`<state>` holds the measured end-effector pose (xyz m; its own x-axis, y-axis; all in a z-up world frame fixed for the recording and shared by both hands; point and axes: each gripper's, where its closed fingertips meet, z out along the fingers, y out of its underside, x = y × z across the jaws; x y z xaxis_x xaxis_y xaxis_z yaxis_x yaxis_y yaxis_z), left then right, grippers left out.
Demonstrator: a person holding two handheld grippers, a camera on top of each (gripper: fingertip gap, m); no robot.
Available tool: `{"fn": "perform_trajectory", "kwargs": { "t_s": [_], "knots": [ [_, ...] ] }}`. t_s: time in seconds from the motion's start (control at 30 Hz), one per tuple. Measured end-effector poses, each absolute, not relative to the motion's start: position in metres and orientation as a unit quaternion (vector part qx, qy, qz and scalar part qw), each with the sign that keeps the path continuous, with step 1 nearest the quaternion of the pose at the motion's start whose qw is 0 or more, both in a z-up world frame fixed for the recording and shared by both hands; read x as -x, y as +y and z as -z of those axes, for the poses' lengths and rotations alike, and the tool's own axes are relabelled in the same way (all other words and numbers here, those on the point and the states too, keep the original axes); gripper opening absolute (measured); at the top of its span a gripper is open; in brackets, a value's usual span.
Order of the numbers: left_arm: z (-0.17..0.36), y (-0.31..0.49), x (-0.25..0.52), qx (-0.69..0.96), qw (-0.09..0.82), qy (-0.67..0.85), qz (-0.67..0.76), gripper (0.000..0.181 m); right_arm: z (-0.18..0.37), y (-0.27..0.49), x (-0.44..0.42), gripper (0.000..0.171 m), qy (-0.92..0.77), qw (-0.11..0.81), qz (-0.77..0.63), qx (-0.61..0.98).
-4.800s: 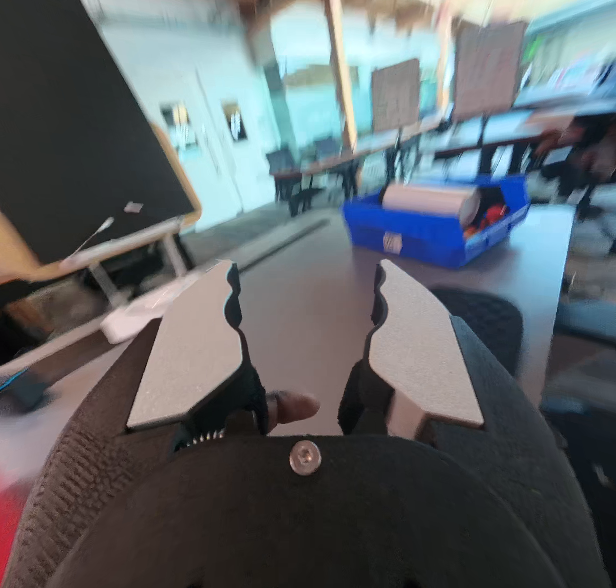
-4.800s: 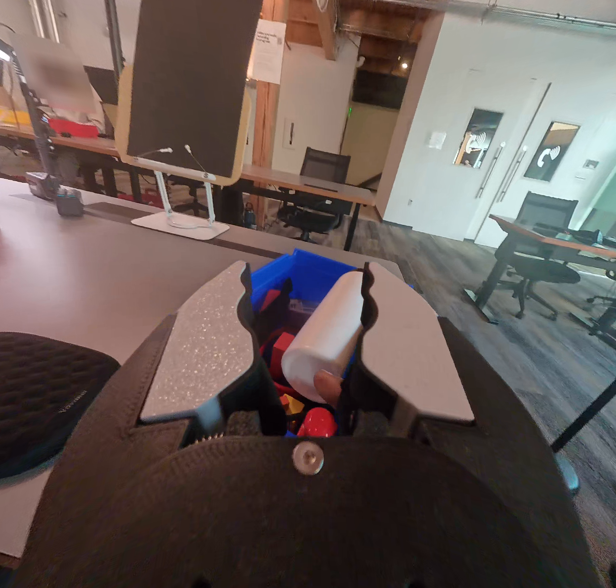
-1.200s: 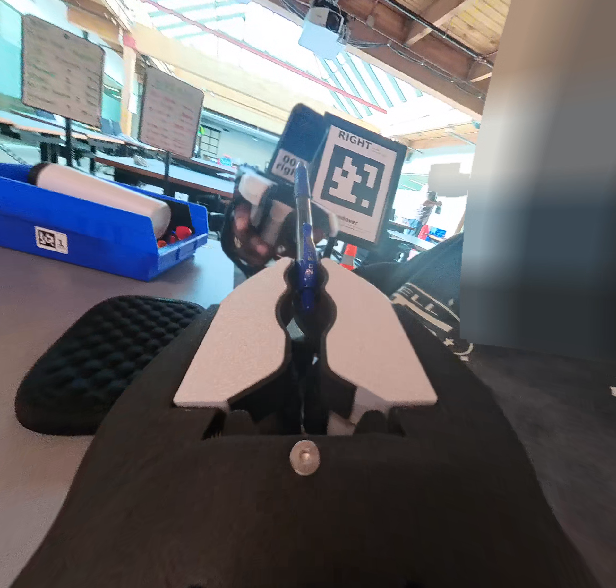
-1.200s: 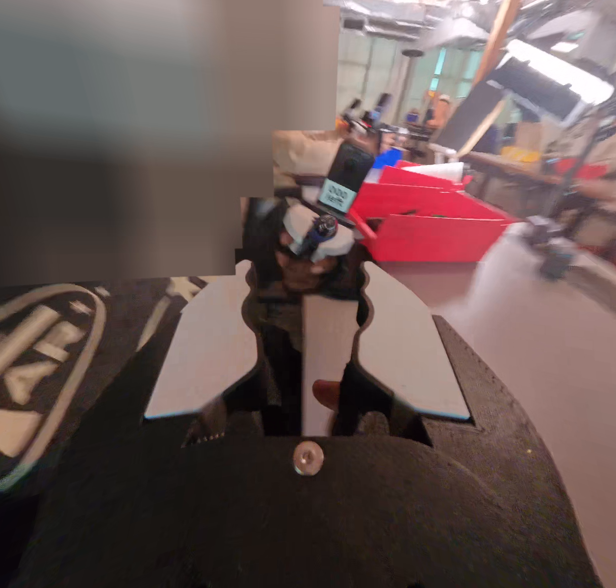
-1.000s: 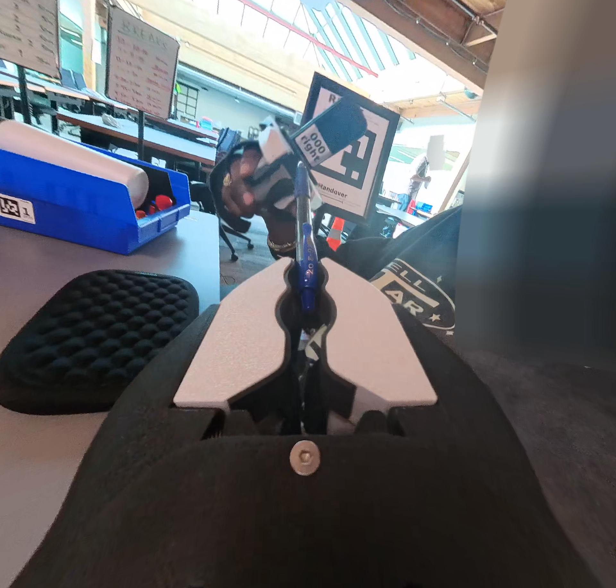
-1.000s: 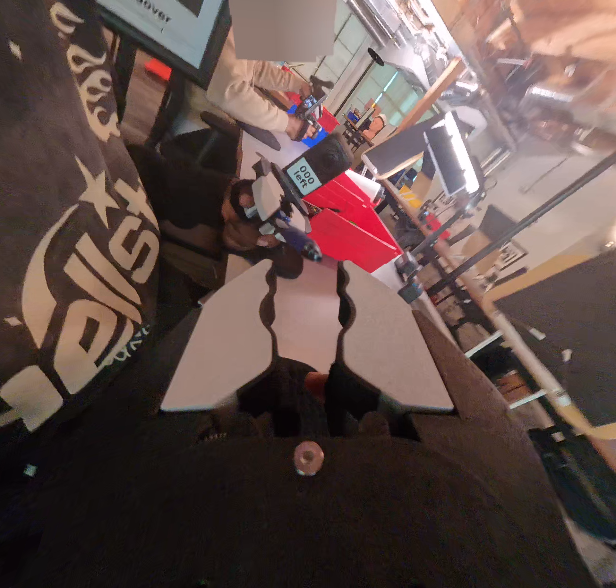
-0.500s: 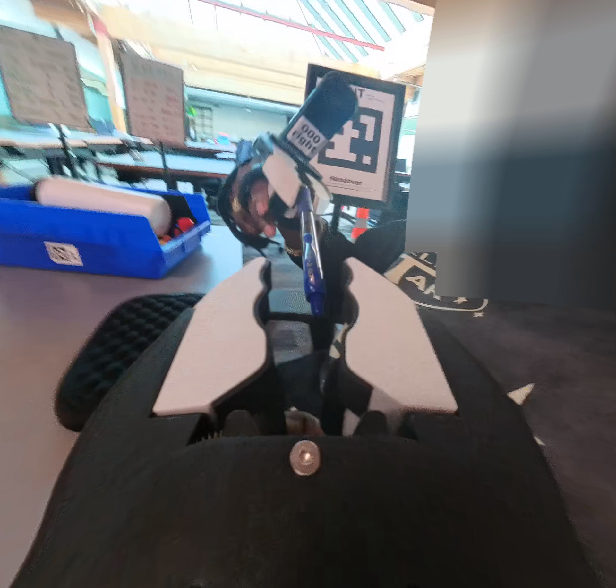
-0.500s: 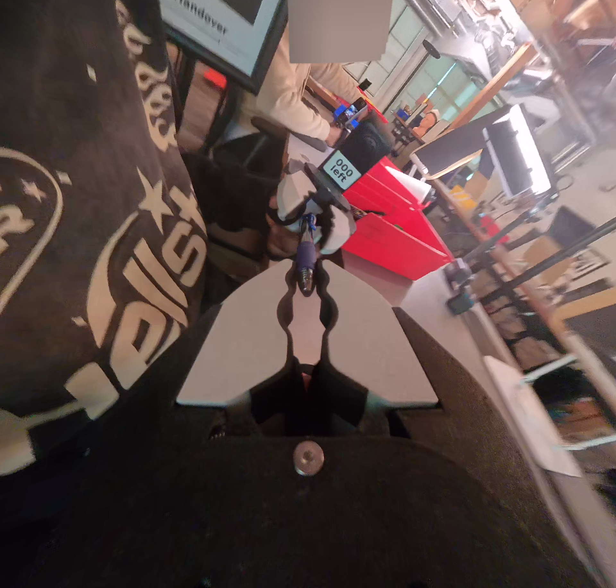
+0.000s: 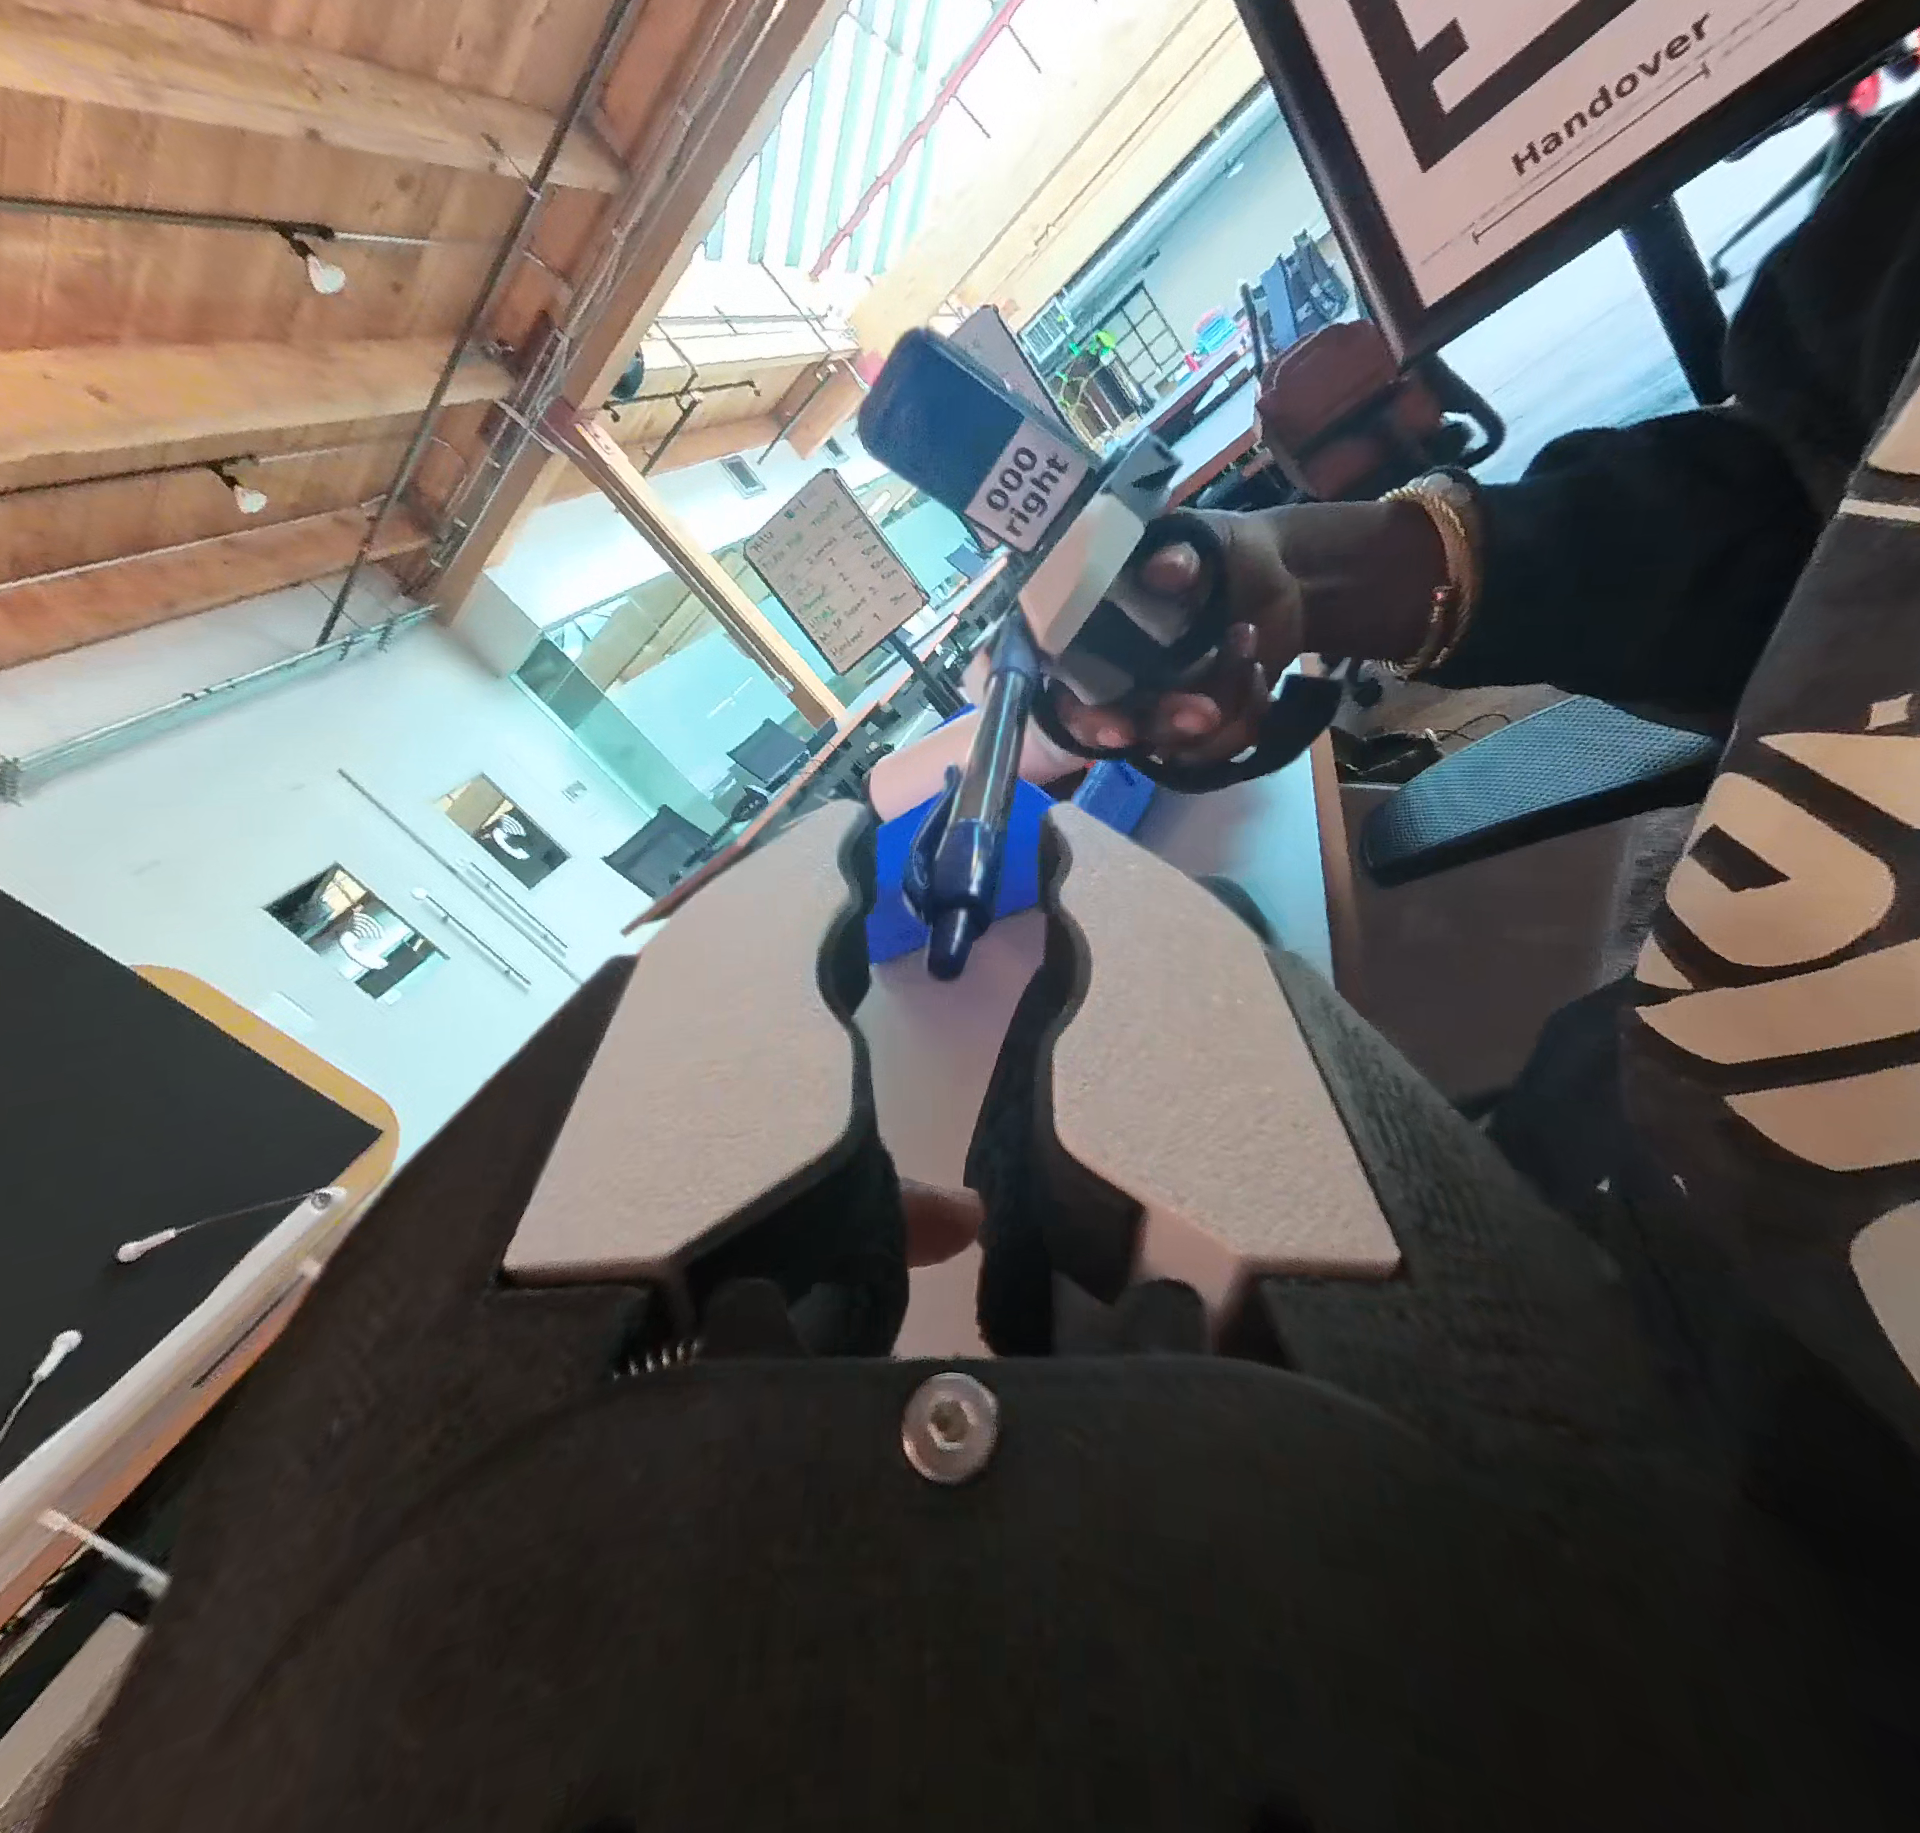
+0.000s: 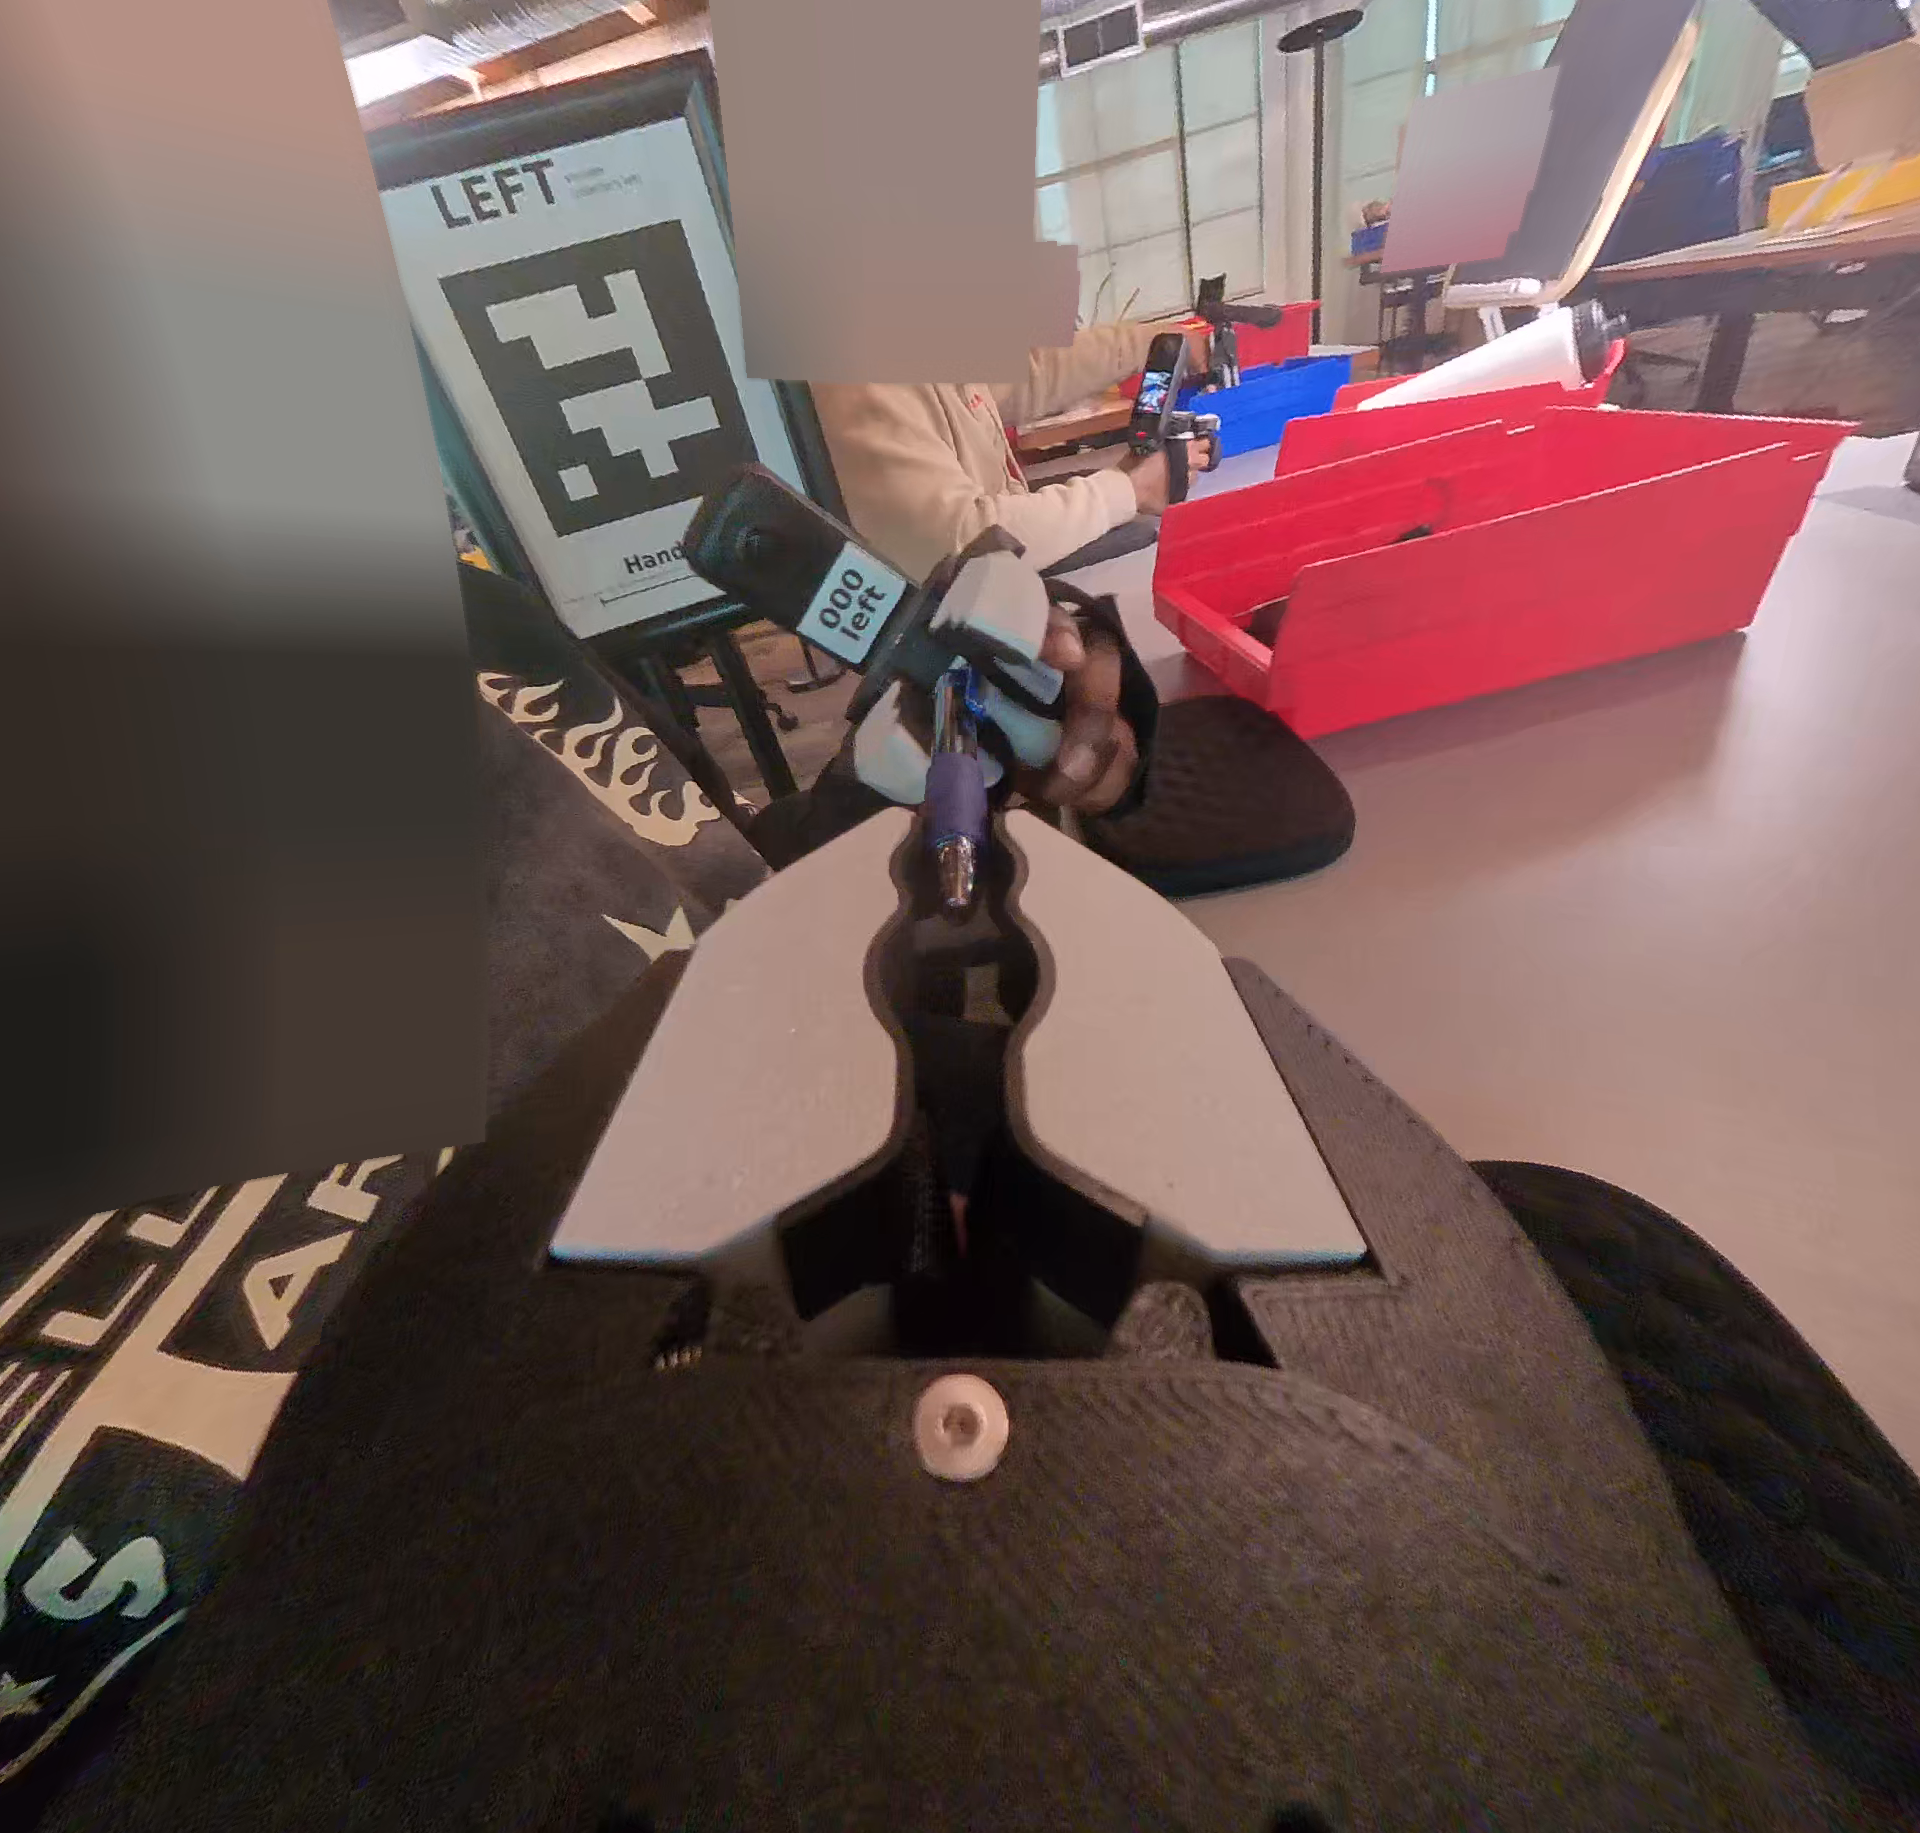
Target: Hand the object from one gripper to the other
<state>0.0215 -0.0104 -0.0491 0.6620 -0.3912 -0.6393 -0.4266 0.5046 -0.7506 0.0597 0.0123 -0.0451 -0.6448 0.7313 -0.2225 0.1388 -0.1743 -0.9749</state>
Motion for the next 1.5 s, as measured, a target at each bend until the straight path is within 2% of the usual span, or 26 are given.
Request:
{"fn": "perform_trajectory", "kwargs": {
  "t_s": [0.13, 0.37, 0.47, 0.53, 0.6, 0.7, 0.73, 0.9, 1.0, 1.07, 1.27, 1.33, 1.5],
  "knots": [
    [0.051, -0.014, -0.024, 0.503, 0.755, 0.420, 0.012, 0.017, 0.047, 0.010, -0.060, 0.012, -0.610, 0.216, -0.671, 0.361],
    [0.050, -0.019, -0.028, 0.524, 0.741, 0.404, 0.113, 0.016, 0.044, 0.004, -0.065, 0.013, -0.633, 0.245, -0.661, 0.320],
    [0.045, -0.023, -0.029, 0.528, 0.734, 0.373, 0.209, 0.016, 0.036, 0.002, -0.065, 0.043, -0.653, 0.376, -0.609, 0.246],
    [0.045, -0.025, -0.031, 0.533, 0.717, 0.358, 0.272, 0.015, 0.035, -0.002, -0.066, 0.043, -0.674, 0.499, -0.519, 0.167],
    [0.049, -0.025, -0.032, 0.542, 0.697, 0.356, 0.305, 0.016, 0.036, -0.005, -0.067, 0.037, -0.688, 0.583, -0.418, 0.107],
    [0.053, -0.027, -0.035, 0.547, 0.681, 0.359, 0.329, 0.016, 0.038, -0.010, -0.068, 0.025, -0.704, 0.620, -0.339, 0.068],
    [0.053, -0.027, -0.036, 0.547, 0.680, 0.359, 0.332, 0.016, 0.039, -0.011, -0.069, 0.016, -0.710, 0.619, -0.330, 0.063],
    [0.052, -0.029, -0.036, 0.543, 0.686, 0.369, 0.315, 0.016, 0.046, -0.014, -0.071, 0.012, -0.736, 0.564, -0.364, 0.089],
    [0.045, -0.029, -0.031, 0.503, 0.739, 0.379, 0.237, 0.035, 0.046, -0.011, -0.067, 0.012, -0.726, 0.489, -0.455, 0.165],
    [0.046, -0.028, -0.030, 0.497, 0.751, 0.394, 0.185, 0.036, 0.051, -0.008, -0.063, 0.012, -0.719, 0.424, -0.506, 0.218],
    [0.058, -0.025, -0.030, 0.517, 0.729, 0.433, 0.117, 0.024, 0.050, -0.005, -0.062, 0.012, -0.669, 0.294, -0.613, 0.300],
    [0.055, -0.025, -0.031, 0.510, 0.736, 0.429, 0.115, 0.016, 0.051, -0.002, -0.062, 0.012, -0.663, 0.277, -0.621, 0.313],
    [0.059, -0.022, -0.029, 0.525, 0.725, 0.431, 0.110, 0.011, 0.054, 0.000, -0.060, 0.012, -0.659, 0.261, -0.622, 0.331]
  ]
}}
